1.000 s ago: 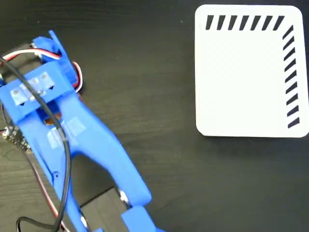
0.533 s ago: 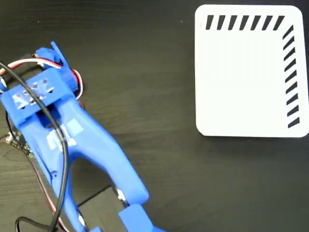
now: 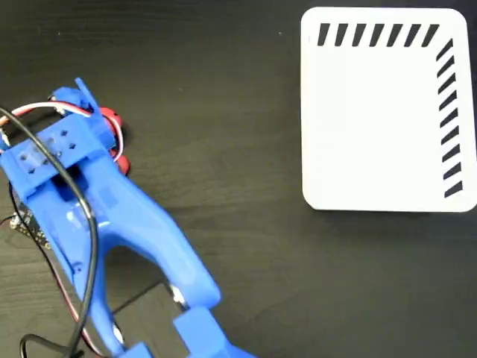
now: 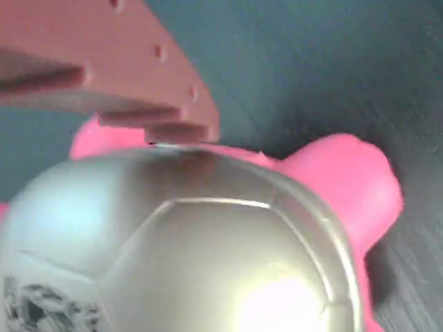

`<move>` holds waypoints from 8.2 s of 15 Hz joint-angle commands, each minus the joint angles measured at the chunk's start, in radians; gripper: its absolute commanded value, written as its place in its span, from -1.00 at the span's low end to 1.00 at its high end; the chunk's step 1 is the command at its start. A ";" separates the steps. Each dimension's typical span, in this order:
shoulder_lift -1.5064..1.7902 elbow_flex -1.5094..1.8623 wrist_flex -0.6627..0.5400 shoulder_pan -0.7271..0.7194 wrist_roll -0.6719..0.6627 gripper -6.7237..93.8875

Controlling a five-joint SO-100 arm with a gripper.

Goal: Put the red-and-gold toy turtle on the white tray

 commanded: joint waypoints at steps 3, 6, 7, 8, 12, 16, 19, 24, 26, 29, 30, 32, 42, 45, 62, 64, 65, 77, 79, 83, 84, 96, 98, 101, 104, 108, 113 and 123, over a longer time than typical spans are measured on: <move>-0.003 -0.020 -0.017 -0.006 -0.005 0.62; -0.025 -0.043 -0.017 -0.005 -0.005 0.48; -0.025 -0.043 -0.020 -0.005 -0.005 0.35; -0.025 -0.044 -0.021 -0.005 -0.005 0.20; -0.009 -0.077 -0.015 0.008 0.029 -0.57; 0.023 -0.083 -0.028 0.021 0.077 -0.87; 0.120 -0.198 0.011 0.037 0.204 -0.87; 0.376 -0.367 0.103 0.135 0.302 -0.87; 0.476 -0.365 0.161 0.236 0.296 -0.87; 0.557 -0.324 0.242 0.505 0.173 -0.87; 0.552 -0.324 0.259 0.601 0.137 -0.87; 0.486 -0.333 0.253 0.772 0.092 -0.87; 0.120 -0.376 0.110 0.966 0.169 -0.87; 0.091 -0.376 0.103 0.957 0.173 -0.87; 0.087 -0.126 -0.003 0.917 0.166 -0.87; 0.087 -0.130 0.002 0.917 0.169 -0.54; 0.087 -0.130 0.005 0.920 0.166 -0.15; 0.112 -0.135 0.002 0.943 0.160 0.41; 0.161 -0.124 -0.048 0.950 0.184 0.08; 0.296 0.021 -0.230 0.953 0.232 -0.69; 0.344 0.066 -0.282 0.951 0.256 -0.85; 1.305 0.804 -0.454 0.443 0.638 -0.86; 1.496 1.012 -0.388 0.341 0.637 -0.86; 1.775 1.239 -0.288 0.327 0.603 -0.86; 1.947 1.327 -0.175 0.368 0.583 -0.87; 2.025 1.385 -0.051 0.373 0.595 -0.87; 2.048 1.390 -0.046 0.364 0.583 -0.87; 2.048 1.390 -0.046 0.364 0.581 -0.87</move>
